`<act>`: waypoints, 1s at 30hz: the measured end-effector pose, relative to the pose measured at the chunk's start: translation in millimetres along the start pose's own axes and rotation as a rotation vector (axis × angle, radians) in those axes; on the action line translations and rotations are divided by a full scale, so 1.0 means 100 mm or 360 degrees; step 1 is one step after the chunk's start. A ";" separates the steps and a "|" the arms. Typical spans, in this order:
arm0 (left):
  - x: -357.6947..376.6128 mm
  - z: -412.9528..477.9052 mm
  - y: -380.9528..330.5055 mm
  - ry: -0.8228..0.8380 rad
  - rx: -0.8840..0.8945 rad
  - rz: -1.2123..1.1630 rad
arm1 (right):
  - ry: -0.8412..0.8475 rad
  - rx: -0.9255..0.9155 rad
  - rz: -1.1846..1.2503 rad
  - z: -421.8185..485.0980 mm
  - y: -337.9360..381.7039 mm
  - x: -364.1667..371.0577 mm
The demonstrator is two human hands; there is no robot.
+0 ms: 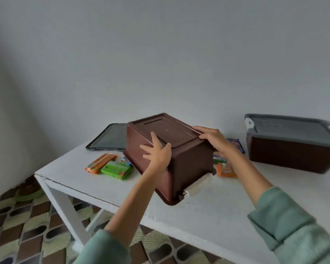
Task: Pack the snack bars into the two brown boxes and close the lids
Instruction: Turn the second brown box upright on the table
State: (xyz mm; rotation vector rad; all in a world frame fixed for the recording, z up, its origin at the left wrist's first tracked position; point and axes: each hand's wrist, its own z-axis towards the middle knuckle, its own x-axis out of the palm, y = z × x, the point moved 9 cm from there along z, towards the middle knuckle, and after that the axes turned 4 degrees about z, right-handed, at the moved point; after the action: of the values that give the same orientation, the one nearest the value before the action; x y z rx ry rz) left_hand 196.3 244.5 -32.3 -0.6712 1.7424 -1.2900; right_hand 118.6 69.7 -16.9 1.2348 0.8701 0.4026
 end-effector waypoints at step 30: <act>0.45 0.62 -0.13 0.0180 0.0584 0.1429 | -0.0540 0.0382 0.0285 -1.17 -0.80 -0.33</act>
State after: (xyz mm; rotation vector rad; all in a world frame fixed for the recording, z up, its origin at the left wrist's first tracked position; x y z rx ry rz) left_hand 226.6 172.9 -40.8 0.3838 1.5326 -0.9492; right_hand -5.4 97.4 -88.3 1.5567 0.5281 0.2239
